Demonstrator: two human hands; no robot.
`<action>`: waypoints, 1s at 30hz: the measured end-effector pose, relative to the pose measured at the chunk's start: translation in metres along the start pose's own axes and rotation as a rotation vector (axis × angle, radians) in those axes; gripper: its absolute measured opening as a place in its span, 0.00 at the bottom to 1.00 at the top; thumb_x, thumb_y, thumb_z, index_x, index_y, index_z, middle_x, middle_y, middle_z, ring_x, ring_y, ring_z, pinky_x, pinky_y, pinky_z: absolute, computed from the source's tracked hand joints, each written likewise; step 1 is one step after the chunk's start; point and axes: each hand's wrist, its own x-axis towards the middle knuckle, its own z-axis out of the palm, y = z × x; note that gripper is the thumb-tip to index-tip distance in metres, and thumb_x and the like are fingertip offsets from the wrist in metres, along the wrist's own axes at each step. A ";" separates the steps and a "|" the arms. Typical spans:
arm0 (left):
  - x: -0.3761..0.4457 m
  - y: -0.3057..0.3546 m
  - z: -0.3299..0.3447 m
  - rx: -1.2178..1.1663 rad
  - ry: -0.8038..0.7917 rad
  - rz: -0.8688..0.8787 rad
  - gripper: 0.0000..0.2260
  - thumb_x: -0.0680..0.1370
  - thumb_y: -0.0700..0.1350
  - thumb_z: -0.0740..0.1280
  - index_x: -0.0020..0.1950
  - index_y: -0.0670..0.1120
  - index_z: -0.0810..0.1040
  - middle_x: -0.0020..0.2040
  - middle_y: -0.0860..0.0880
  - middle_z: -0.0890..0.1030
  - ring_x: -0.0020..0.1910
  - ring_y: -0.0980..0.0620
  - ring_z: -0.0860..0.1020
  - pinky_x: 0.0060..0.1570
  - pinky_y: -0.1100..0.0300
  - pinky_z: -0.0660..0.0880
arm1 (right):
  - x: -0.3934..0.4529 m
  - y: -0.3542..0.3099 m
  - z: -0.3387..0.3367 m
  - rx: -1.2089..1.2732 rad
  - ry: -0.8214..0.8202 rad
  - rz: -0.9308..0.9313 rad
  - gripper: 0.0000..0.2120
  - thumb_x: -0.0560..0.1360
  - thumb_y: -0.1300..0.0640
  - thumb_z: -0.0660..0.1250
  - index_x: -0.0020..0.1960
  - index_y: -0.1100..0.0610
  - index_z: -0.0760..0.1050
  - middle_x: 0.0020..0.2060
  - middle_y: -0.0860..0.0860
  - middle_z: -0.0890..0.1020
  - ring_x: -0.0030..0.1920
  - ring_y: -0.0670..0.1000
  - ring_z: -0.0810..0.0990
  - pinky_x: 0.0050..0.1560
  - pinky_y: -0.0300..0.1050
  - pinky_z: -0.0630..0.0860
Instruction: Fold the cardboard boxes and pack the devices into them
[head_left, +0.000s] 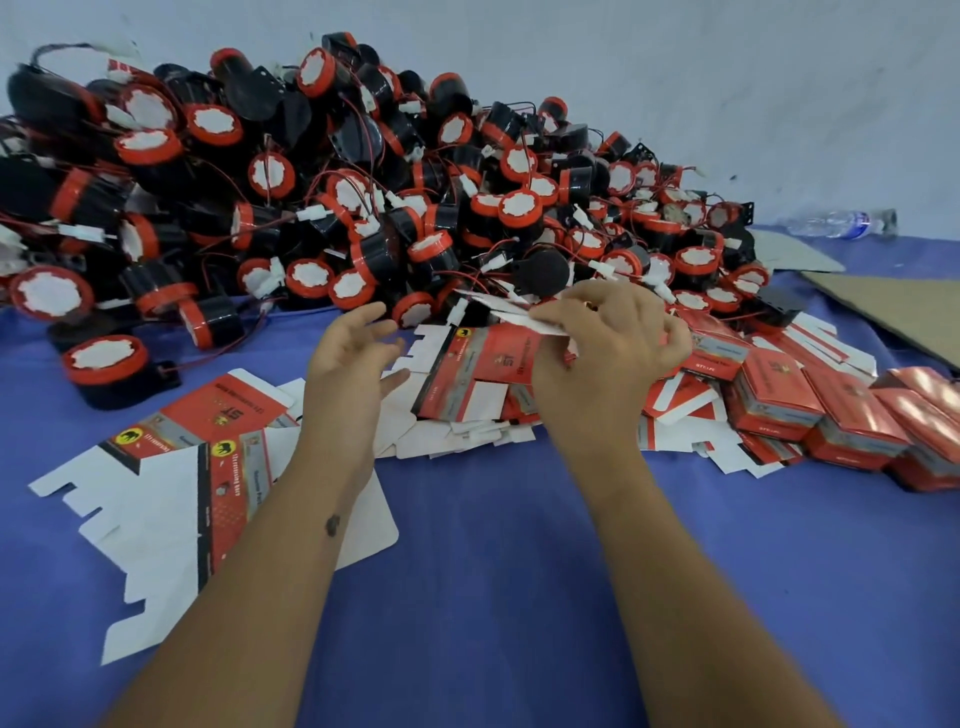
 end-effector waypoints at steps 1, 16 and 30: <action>0.000 0.000 0.000 0.024 -0.001 0.012 0.16 0.79 0.34 0.63 0.61 0.53 0.77 0.60 0.50 0.81 0.60 0.51 0.79 0.52 0.60 0.78 | 0.002 -0.002 -0.001 0.100 0.032 0.065 0.10 0.66 0.67 0.67 0.40 0.54 0.83 0.44 0.49 0.81 0.53 0.52 0.75 0.61 0.58 0.64; -0.015 -0.003 0.012 0.004 -0.182 0.321 0.11 0.83 0.50 0.61 0.64 0.59 0.75 0.52 0.72 0.80 0.54 0.74 0.75 0.45 0.80 0.71 | -0.010 -0.016 0.006 1.091 -0.506 0.611 0.15 0.70 0.49 0.66 0.55 0.52 0.73 0.50 0.49 0.78 0.54 0.48 0.78 0.59 0.48 0.75; -0.001 0.004 -0.003 -0.022 0.053 0.394 0.17 0.74 0.52 0.72 0.61 0.51 0.77 0.61 0.53 0.80 0.61 0.57 0.77 0.60 0.60 0.75 | -0.027 -0.031 0.014 0.780 -0.723 0.392 0.21 0.71 0.48 0.69 0.63 0.39 0.73 0.61 0.34 0.75 0.68 0.46 0.69 0.67 0.50 0.69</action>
